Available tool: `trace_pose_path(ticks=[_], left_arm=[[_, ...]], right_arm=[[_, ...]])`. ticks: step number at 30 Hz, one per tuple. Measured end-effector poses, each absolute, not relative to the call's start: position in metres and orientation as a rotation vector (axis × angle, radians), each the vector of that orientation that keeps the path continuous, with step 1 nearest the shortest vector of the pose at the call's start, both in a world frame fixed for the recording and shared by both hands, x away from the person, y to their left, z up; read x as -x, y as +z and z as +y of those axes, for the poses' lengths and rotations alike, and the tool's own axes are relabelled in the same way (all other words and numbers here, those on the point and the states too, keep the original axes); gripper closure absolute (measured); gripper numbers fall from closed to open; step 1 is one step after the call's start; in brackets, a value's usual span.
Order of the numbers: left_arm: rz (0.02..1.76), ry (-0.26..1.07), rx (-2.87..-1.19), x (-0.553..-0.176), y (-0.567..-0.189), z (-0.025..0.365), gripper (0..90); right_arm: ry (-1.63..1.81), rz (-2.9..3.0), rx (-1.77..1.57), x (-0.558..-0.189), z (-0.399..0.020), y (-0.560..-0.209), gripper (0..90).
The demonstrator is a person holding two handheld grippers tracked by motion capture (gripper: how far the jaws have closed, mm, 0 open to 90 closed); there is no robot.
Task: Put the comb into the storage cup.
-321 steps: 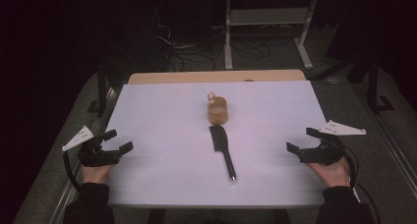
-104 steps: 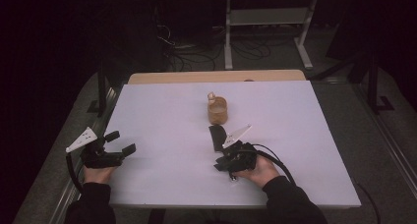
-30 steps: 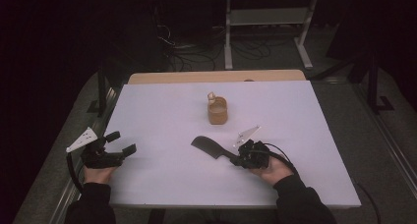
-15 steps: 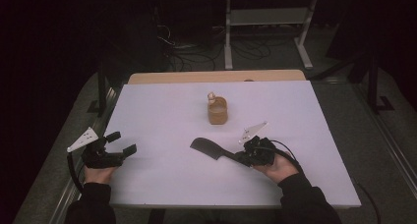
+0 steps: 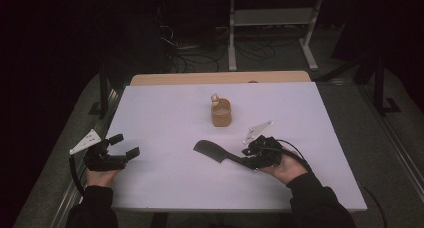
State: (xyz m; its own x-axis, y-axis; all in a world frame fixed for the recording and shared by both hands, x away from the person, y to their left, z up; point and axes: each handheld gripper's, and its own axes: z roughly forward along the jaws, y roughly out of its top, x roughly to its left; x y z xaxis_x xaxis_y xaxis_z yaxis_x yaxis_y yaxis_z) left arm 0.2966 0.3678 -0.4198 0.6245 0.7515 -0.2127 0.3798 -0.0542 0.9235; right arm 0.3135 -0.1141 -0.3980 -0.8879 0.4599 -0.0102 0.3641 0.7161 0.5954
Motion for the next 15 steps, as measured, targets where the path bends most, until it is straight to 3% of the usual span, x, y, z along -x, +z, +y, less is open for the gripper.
trace_pose_path(ticks=[5,15], left_arm=[[0.944,0.390,-1.668,-0.297,-0.420,0.368,0.0],[0.940,0.390,-1.668,-0.297,-0.420,0.368,0.0]], right_arm=[[0.892,2.767,-0.687,-0.316,-0.112,-0.396,55.7],[0.891,2.774,-0.752,-0.325,-0.105,-0.395,24.1]])
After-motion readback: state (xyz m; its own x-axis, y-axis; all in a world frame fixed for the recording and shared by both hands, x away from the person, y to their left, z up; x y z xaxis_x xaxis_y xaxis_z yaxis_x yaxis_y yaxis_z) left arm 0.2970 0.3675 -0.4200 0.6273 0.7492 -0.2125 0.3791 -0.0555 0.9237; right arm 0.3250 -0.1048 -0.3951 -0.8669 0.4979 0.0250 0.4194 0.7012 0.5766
